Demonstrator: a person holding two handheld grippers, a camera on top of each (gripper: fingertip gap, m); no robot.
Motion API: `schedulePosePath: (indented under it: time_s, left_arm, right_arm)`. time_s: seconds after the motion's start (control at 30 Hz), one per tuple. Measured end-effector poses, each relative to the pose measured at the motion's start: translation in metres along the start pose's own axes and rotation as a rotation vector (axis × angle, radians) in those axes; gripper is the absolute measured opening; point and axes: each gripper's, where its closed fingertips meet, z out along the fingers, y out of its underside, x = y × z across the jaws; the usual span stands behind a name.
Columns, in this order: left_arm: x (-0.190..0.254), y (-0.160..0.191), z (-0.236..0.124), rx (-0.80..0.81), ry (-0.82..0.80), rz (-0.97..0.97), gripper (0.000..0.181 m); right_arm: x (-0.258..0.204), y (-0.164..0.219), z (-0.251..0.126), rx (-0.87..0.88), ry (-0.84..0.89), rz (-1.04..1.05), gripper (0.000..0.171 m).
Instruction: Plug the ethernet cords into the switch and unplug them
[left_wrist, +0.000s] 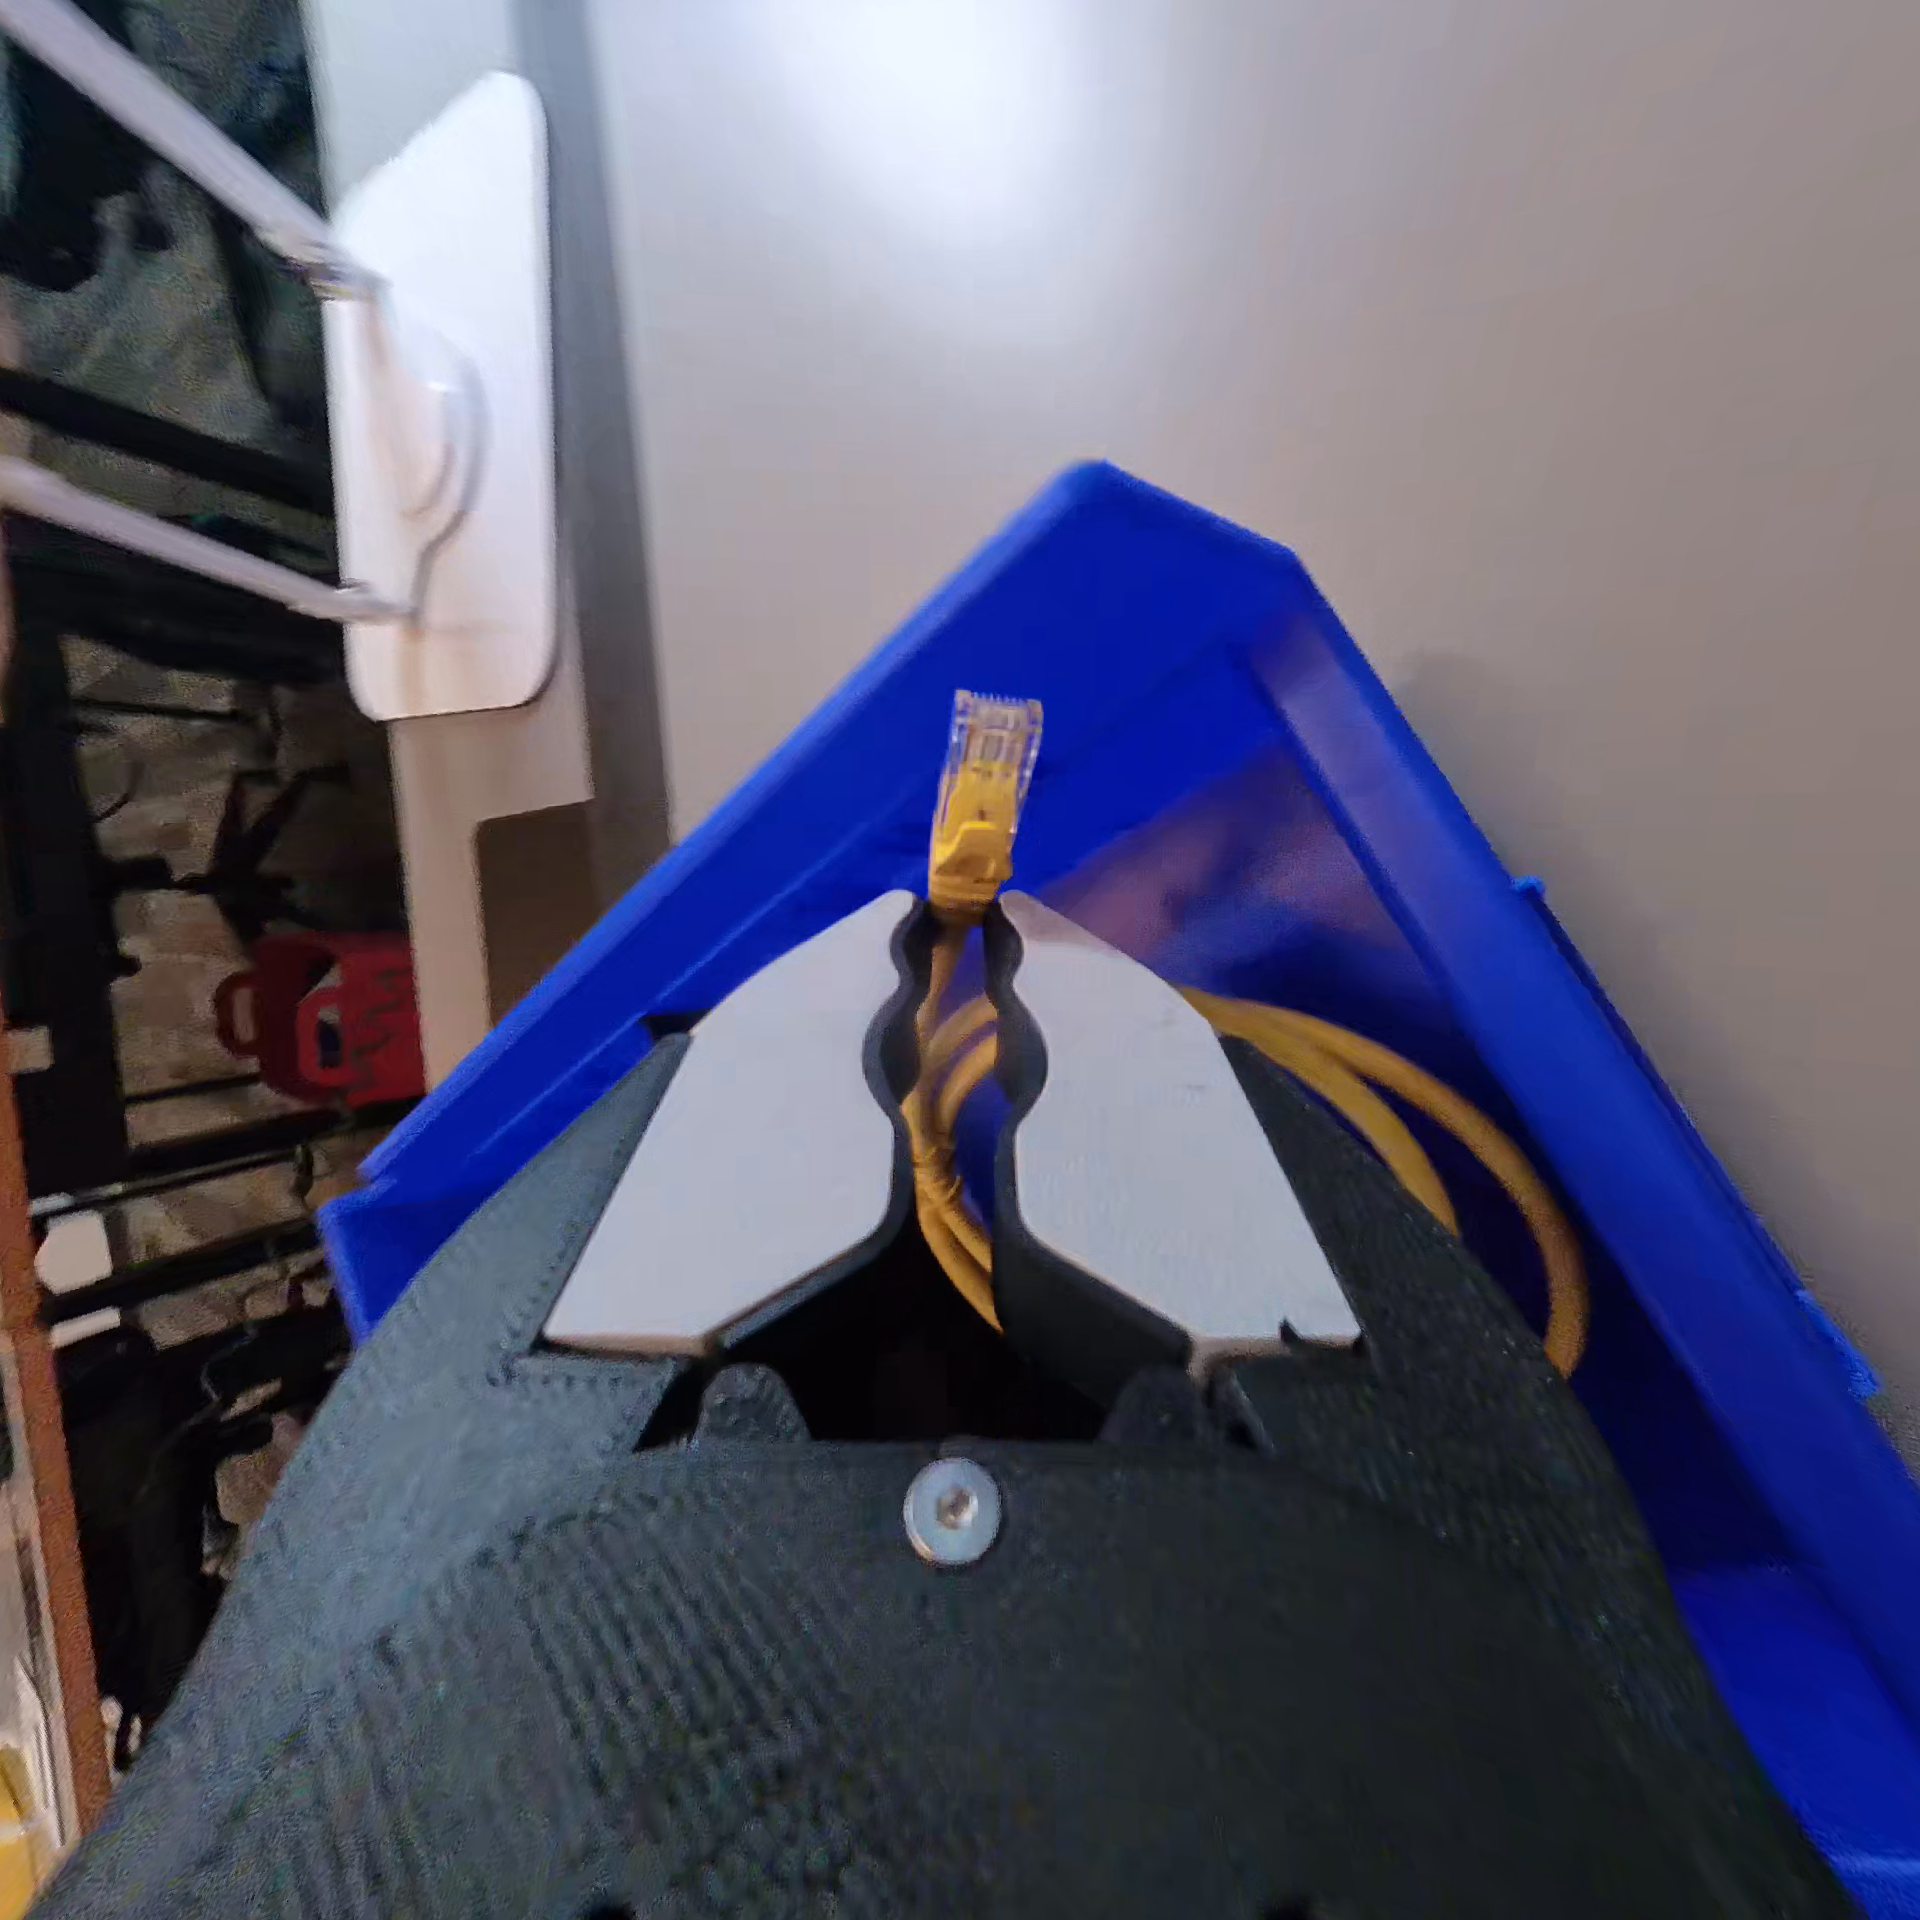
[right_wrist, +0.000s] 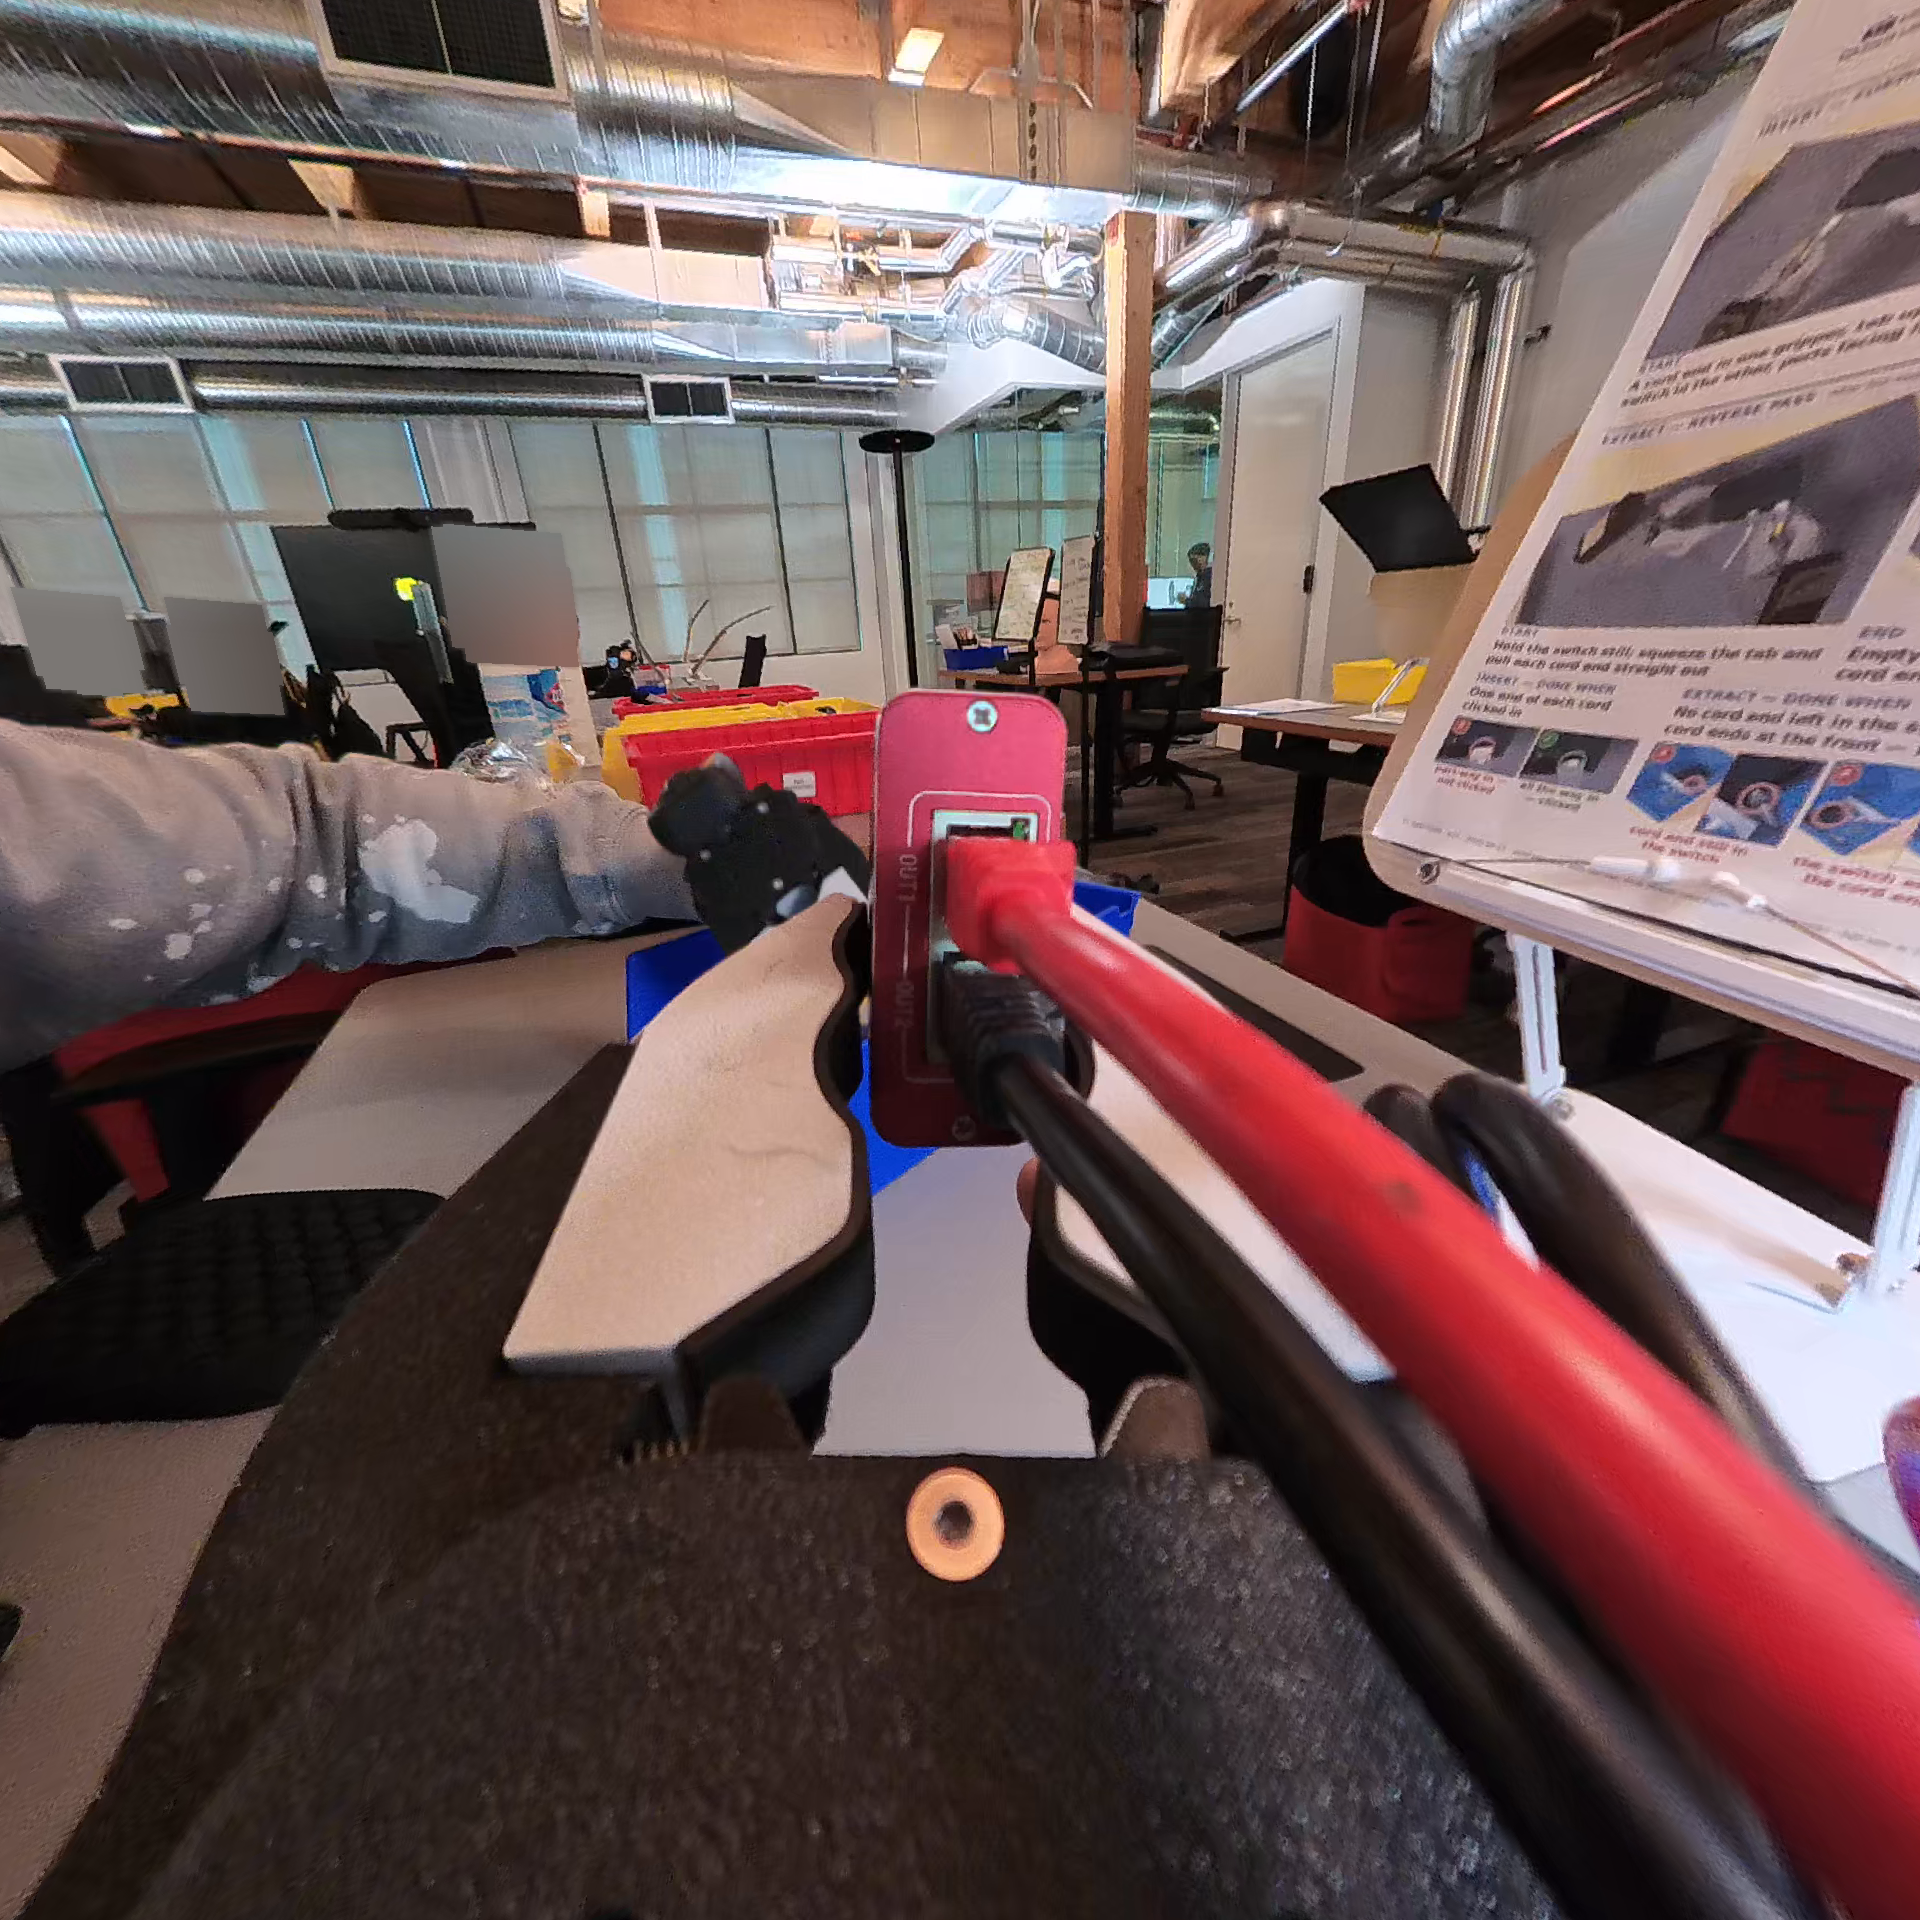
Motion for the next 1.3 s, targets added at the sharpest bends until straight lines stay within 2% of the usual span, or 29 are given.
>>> schedulePosePath:
  time_s: [0.13,0.3,0.43,0.53,0.63,0.73,0.9,1.0,1.17,1.3]
  left_arm:
    - [-0.040,-0.019,-0.055,0.126,-0.162,-0.148,0.010]
    - [-0.083,-0.064,-0.139,0.385,-0.341,-0.303,0.010]
    - [-0.093,-0.123,-0.190,0.631,-0.343,-0.391,0.009]
    - [-0.081,-0.168,-0.198,0.781,-0.287,-0.465,0.009]
    - [-0.048,-0.212,-0.178,0.950,-0.118,-0.538,0.009]
    - [-0.003,-0.247,-0.141,1.083,0.171,-0.602,0.009]
    - [0.060,-0.273,-0.089,1.130,0.688,-0.688,0.009]
    - [0.085,-0.281,-0.085,1.158,0.952,-0.684,0.009]
    - [0.119,-0.283,-0.066,1.046,1.210,-0.705,0.009]
    - [0.141,-0.283,-0.059,0.933,1.339,-0.703,0.009]
  right_arm:
    - [-0.002,-0.013,-0.005,0.023,0.001,-0.018,0.030]
    - [-0.007,-0.027,-0.009,0.035,0.003,-0.054,0.030]
    - [-0.015,-0.038,-0.012,0.038,-0.011,-0.080,0.030]
    - [-0.026,-0.044,-0.015,0.018,-0.043,-0.104,0.030]
    - [-0.040,-0.049,-0.019,-0.011,-0.083,-0.160,0.030]
    - [-0.049,-0.051,-0.025,-0.041,-0.109,-0.202,0.030]
    - [-0.054,-0.042,-0.032,-0.102,-0.181,-0.193,0.030]
    - [-0.059,-0.025,-0.031,-0.159,-0.273,-0.146,0.085]
    - [-0.090,0.012,-0.027,-0.274,-0.535,-0.016,0.030]
    - [-0.116,0.038,-0.034,-0.377,-0.752,0.102,0.030]
